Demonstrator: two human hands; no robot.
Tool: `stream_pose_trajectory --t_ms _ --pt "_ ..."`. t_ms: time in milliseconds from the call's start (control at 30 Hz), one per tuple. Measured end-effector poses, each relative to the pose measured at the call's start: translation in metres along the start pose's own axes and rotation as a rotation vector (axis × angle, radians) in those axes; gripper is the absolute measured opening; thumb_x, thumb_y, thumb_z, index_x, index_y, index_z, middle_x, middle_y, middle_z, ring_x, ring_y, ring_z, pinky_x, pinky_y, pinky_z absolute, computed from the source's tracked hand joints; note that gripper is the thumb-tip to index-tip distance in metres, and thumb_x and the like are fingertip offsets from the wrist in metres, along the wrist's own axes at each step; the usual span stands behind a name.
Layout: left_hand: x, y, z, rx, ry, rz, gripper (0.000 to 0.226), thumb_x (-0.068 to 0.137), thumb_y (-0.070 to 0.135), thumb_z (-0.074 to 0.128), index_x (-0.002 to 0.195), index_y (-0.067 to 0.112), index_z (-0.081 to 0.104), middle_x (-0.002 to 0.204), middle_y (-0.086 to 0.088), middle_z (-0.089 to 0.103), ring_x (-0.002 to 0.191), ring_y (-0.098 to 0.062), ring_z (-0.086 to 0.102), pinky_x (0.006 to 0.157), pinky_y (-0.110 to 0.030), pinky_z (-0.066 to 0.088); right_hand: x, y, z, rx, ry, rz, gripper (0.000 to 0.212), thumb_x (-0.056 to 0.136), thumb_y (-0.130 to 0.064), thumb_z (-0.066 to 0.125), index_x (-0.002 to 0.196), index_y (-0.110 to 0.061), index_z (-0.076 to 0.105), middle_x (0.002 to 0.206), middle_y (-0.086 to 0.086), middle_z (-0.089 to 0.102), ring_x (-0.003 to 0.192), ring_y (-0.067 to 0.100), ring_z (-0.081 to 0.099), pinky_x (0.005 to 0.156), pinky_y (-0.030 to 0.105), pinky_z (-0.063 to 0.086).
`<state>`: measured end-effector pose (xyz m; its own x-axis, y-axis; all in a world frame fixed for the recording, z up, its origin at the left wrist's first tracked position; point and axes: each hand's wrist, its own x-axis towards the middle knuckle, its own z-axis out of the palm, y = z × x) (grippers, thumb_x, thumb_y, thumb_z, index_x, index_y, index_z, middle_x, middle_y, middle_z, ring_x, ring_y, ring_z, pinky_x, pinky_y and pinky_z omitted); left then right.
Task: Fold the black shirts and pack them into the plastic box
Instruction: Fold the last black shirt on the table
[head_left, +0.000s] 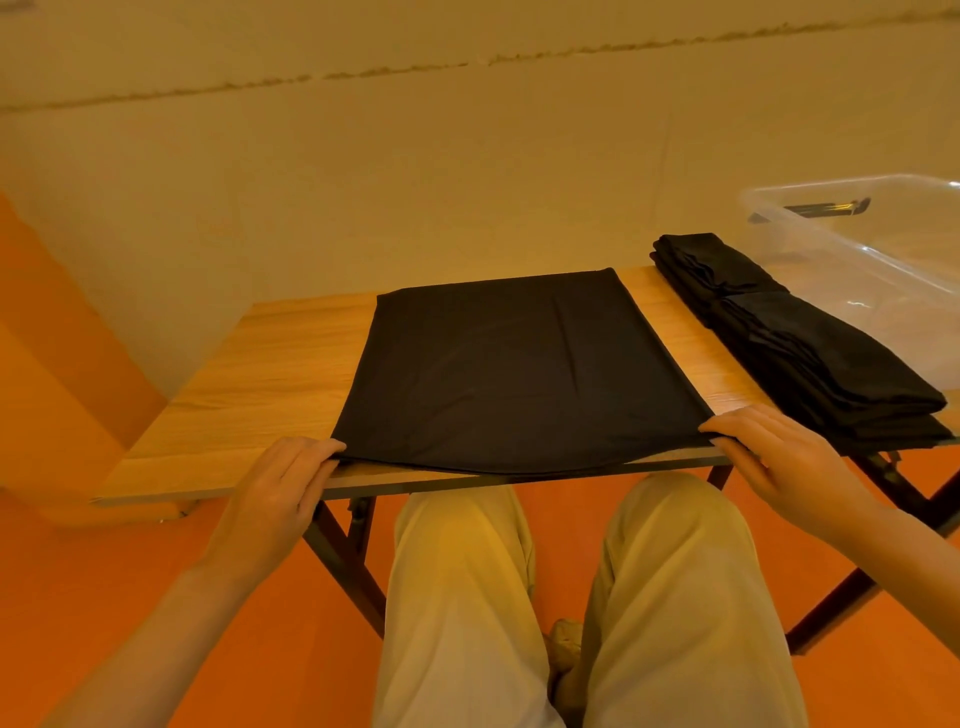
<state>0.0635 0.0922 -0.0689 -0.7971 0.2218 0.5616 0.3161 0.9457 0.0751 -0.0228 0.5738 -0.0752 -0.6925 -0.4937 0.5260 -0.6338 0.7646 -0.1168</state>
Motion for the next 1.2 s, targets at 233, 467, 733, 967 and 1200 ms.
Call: stream_pose_trajectory --t_ms 233,467,733,967,1200 --pt "-0.02 -0.02 -0.012 0.051 -0.174 0.065 0.023 0.08 0.006 0.073 0.103 0.004 0.068 0.099 -0.006 0.061 0.096 -0.01 0.052 0.096 -0.017 0.038 -0.001 0.007 -0.01 0.134 -0.057 -0.018 0.059 0.095 -0.059 0.029 0.108 -0.016 0.067 0.1 -0.012 0.057 0.097 -0.003 0.052 0.094 0.003 0.036" --pt "-0.025 -0.018 -0.015 -0.063 -0.136 0.083 0.056 0.103 0.041 0.027 0.103 0.005 0.07 0.1 -0.004 0.06 0.096 -0.007 0.052 0.095 -0.007 0.034 -0.01 0.015 -0.017 0.165 -0.113 -0.03 0.059 0.097 -0.058 0.026 0.114 -0.018 0.065 0.109 -0.009 0.056 0.107 -0.01 0.049 0.096 0.001 0.034" --pt "-0.026 -0.016 -0.016 -0.05 -0.157 0.066 0.044 0.096 0.036 0.039 0.102 0.007 0.071 0.098 -0.002 0.06 0.091 -0.014 0.059 0.085 -0.021 0.045 -0.016 0.017 -0.014 0.173 -0.024 0.0 0.061 0.092 -0.064 0.031 0.102 -0.018 0.07 0.111 -0.006 0.061 0.104 0.002 0.057 0.093 0.016 0.046" --pt "-0.027 -0.016 -0.02 -0.066 -0.146 0.068 0.043 0.096 0.037 0.039 0.105 0.008 0.07 0.101 0.0 0.06 0.091 -0.011 0.06 0.083 -0.021 0.047 -0.016 0.011 -0.02 0.126 -0.071 0.021 0.059 0.096 -0.057 0.029 0.108 -0.015 0.069 0.105 -0.01 0.057 0.1 0.002 0.054 0.098 0.009 0.036" --pt "-0.026 -0.004 -0.028 -0.324 -0.172 -0.08 0.016 0.079 0.016 0.062 0.089 0.023 0.074 0.094 0.017 0.06 0.091 -0.003 0.06 0.076 -0.012 0.046 -0.021 0.008 -0.031 0.264 -0.157 0.072 0.036 0.092 -0.065 0.033 0.111 -0.046 0.056 0.105 -0.028 0.056 0.101 -0.007 0.057 0.089 0.003 0.042"
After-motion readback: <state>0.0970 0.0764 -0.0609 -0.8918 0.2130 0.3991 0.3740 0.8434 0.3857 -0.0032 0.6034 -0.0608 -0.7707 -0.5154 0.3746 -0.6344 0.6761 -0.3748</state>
